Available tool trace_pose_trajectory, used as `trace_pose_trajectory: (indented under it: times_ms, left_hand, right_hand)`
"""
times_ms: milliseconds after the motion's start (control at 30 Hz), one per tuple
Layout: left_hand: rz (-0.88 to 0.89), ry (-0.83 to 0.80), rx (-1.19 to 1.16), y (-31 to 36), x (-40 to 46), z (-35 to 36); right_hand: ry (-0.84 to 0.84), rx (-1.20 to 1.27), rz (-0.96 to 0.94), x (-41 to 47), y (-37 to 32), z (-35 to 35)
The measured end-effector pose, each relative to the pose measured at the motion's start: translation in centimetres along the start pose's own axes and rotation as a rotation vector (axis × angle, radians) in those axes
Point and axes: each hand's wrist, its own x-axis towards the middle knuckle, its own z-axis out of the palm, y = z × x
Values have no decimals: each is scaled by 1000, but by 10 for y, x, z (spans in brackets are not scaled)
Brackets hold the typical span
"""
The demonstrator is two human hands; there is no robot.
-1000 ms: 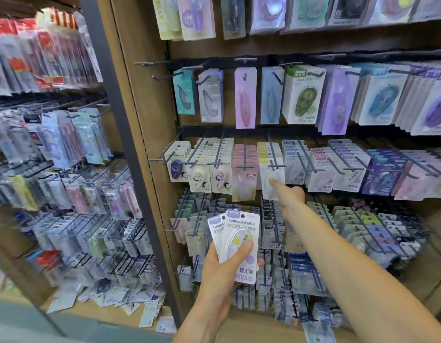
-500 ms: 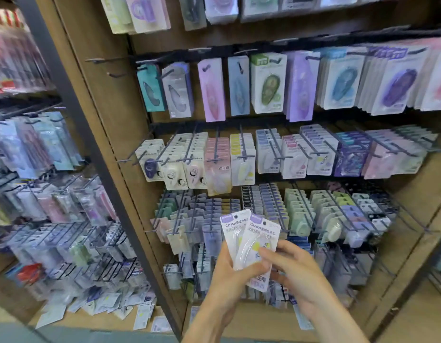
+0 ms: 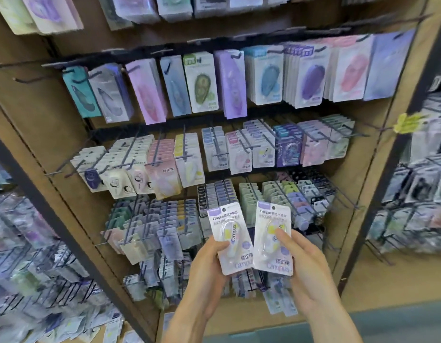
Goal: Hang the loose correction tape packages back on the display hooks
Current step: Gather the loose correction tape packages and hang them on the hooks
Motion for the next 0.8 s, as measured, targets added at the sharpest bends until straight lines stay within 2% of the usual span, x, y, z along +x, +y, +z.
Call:
trace_pose_trajectory:
  times_ms: [133,333,533,800]
  left_hand:
    - [15,37,123,-9,5,22]
    - [72,29,227,-27,9,56]
    - [144,215,208,-29,19,69]
    - [145,277,159,-26,32,77]
  right_hand:
    - [29,18,-12,2,-6,-18]
    - [-32,-77,-63,9,-8,-35]
    - [-46,-90,-174,50,-38,-44]
    - [-94,-182,-292,137,-88,-17]
